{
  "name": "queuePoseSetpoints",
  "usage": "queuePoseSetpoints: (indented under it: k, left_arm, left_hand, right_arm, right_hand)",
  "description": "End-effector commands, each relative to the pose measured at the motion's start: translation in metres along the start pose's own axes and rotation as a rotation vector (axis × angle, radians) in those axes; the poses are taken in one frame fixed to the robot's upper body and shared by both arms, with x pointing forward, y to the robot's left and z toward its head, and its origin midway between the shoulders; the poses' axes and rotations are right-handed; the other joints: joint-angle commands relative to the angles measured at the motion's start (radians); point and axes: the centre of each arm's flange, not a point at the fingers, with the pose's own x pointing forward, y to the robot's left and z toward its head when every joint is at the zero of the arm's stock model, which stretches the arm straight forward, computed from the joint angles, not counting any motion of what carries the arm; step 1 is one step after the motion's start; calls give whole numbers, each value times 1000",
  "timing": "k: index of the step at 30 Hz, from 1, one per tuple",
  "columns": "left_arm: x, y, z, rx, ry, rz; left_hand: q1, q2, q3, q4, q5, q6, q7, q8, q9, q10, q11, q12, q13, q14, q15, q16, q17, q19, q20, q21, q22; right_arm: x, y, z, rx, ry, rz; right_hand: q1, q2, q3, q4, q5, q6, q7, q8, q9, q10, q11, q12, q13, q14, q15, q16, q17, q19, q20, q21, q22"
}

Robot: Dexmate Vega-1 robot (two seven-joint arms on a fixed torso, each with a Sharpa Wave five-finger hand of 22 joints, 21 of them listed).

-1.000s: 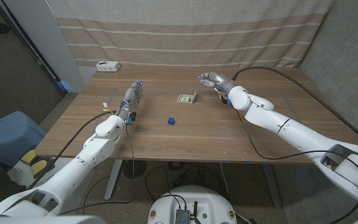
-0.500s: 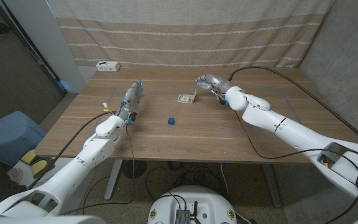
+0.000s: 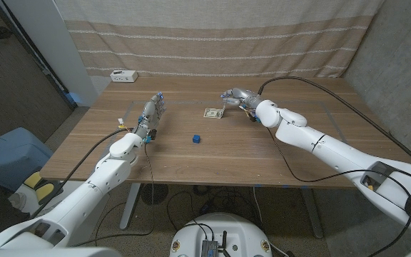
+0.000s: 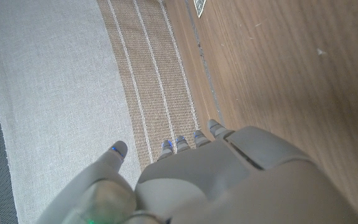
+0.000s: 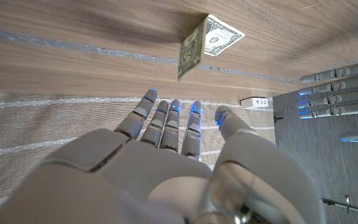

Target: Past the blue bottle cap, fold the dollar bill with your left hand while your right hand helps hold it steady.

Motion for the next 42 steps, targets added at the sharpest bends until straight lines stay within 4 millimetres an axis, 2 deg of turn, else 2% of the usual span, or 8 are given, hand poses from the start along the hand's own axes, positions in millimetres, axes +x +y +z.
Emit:
queuePoseSetpoints:
  k: [1,8,14,17,24,31,42]
  left_arm:
    - [-3,0,-2,-4,10,3]
    - [-5,0,0,-4,6,4]
    - [-7,-1,-1,-5,8,5]
    - [-8,-1,-1,-3,9,1]
    - [-9,-1,0,-2,7,-3]
    - [-8,-1,1,2,10,-9]
    - [-7,-1,2,9,17,-16]
  left_hand:
    - [7,51,-3,-1,10,-207,-5,-5,6,-226,-2,-2,3,-222,-3,-1,4,-69,4,-2,5]
    - [7,51,-4,-1,10,-209,-4,-6,6,-226,-2,-3,3,-223,-3,-2,4,-69,3,-3,5]
    - [7,51,-5,-1,11,-210,-5,-6,6,-228,-4,-4,3,-225,-3,-2,4,-69,3,-5,5]
    - [7,51,-6,-1,11,-210,-5,-6,6,-227,-1,-4,3,-224,-4,-2,4,-69,2,-6,5]
    - [7,51,-7,-1,12,-211,-5,-6,6,-227,0,-4,3,-225,-5,-2,4,-69,2,-7,5]
    - [7,51,-8,-1,13,-211,-6,-6,6,-227,-1,-4,3,-225,-4,-2,4,-68,2,-9,5]
    - [7,52,-10,-1,14,-212,-4,-5,6,-230,-2,-6,3,-225,-4,-1,4,-68,2,-12,5]
  right_arm:
    - [2,9,4,-14,-12,30]
    - [2,12,3,-20,-2,45]
    - [1,15,3,-23,8,62]
    - [1,17,2,-26,18,70]
    - [1,21,-1,-52,66,100]
    - [1,24,-5,-57,107,123]
    - [6,32,-16,-49,155,159]
  right_hand:
    - [13,0,13,3,-2,19,-3,-4,1,20,-23,2,2,0,-9,3,3,7,-5,-5,4]
    - [16,-1,15,4,-3,26,-3,-5,1,26,-13,2,2,-1,-11,2,4,8,-8,-6,4]
    - [18,-2,16,5,-4,41,-3,-3,1,41,-19,4,2,-1,-12,2,5,8,-9,-7,5]
    - [21,-2,17,7,-4,60,-10,-1,1,59,-39,7,2,3,-12,4,6,10,-8,-8,5]
    - [25,-3,19,7,-4,84,-8,1,1,80,-37,10,2,-1,-14,3,6,11,-11,-9,5]
    - [28,-6,18,7,-5,94,-1,-2,1,82,-6,6,2,-14,-13,-3,6,5,-17,-13,5]
    - [27,-7,16,9,-5,93,5,-9,1,76,6,0,2,-15,-10,-4,6,4,-16,-14,5]
